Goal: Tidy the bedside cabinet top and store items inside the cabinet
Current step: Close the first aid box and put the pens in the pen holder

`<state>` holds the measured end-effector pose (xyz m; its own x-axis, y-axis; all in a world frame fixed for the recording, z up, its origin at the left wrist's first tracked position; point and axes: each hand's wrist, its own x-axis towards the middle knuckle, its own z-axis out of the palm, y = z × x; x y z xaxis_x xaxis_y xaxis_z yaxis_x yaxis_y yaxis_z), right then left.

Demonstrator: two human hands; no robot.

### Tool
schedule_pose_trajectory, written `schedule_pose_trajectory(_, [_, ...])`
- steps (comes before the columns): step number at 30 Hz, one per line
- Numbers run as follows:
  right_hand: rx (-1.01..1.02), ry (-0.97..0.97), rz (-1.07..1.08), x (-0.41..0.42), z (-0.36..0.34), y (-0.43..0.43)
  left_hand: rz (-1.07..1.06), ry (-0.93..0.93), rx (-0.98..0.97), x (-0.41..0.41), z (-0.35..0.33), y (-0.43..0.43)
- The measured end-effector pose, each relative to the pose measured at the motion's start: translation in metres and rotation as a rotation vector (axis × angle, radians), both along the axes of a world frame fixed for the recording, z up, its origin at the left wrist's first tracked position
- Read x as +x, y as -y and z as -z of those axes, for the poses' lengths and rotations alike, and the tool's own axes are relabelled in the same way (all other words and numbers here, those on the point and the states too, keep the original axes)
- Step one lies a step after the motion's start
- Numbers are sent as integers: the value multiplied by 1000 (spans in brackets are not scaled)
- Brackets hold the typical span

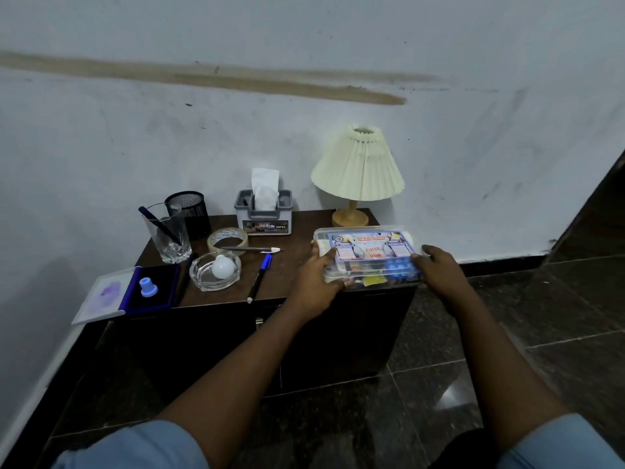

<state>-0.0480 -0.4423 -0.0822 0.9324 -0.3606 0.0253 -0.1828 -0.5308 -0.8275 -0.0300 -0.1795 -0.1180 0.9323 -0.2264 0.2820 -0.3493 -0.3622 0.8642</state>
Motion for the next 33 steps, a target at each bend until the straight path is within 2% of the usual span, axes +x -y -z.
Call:
schedule_pose_trajectory(7, [-41,-15,12,4,-2,-7,31,14,25,-11,-8,-12])
schedule_pose_trajectory(10, [-172,44,37,2,-13,-23,26,-26,107,-12,-27,-31])
schedule_pose_trajectory(14, [-472,197,10,3,-35,-65,-140,-20,151,-8,-52,-68])
schedule_pose_trajectory(16, [-578,284,-69,6,-41,-93,-254,27,344,-7,-60,-97])
schedule_pose_trajectory(19, [-596,352,-210,12,-41,-140,-372,22,660,-7,-62,-135])
schedule_pose_trajectory(24, [-599,384,-409,30,-30,-205,-414,51,911,-18,-44,-143])
schedule_pose_trajectory(29, [-539,287,-580,53,-17,-247,-407,45,931,-26,-22,-135])
schedule_pose_trajectory(33, [-530,175,-585,75,0,-261,-389,23,905,-27,-21,-135])
